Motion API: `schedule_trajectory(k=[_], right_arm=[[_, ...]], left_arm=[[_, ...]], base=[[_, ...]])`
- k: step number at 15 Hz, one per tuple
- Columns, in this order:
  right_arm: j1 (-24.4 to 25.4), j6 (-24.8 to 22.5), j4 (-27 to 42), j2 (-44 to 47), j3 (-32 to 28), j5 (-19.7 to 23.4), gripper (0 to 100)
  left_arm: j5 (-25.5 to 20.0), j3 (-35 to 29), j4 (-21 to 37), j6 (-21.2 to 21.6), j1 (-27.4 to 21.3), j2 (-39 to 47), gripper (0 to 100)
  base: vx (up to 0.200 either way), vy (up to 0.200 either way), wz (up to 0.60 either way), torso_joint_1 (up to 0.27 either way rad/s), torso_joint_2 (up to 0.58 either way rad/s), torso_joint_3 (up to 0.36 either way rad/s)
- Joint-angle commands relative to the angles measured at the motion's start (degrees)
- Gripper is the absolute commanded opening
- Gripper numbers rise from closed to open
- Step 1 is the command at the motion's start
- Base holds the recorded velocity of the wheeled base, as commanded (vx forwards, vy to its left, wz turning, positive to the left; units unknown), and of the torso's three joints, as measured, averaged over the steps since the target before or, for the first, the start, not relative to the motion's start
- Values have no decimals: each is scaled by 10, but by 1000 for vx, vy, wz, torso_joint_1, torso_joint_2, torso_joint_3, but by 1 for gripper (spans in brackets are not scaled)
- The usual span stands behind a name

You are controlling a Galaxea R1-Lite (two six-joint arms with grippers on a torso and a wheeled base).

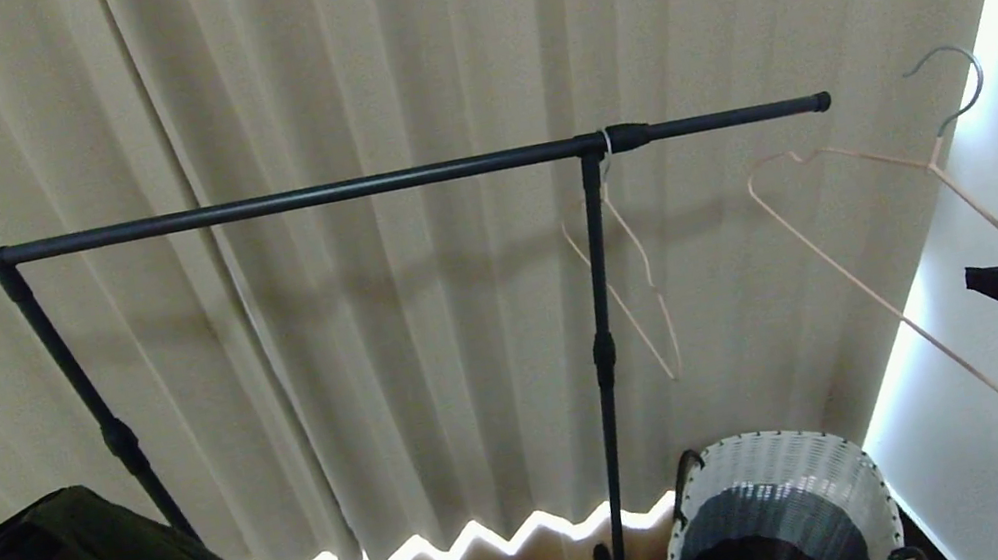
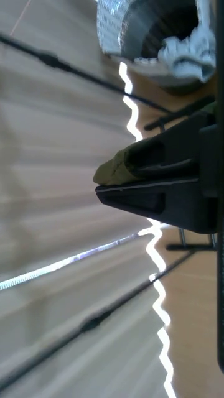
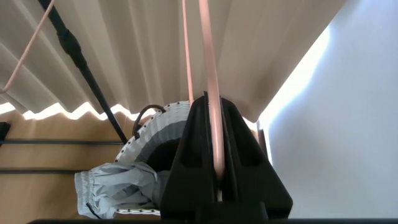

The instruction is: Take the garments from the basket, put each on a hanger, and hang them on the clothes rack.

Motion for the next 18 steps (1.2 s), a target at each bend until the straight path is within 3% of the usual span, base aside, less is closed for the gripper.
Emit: schedule_trajectory(k=[1,10,18], right_arm=[[0,0,-1,-2,0,-1,0],[0,1,-6,-11,0,4,0],[1,-1,0,-40,0,5,0]], left_arm=[[0,0,0,0,0,1,0],[0,1,0,0,1,-5,0],[0,4,0,6,0,-13,0]], base=[[0,200,0,2,-2,2],[0,200,0,2,3,2],[0,0,0,0,0,0]])
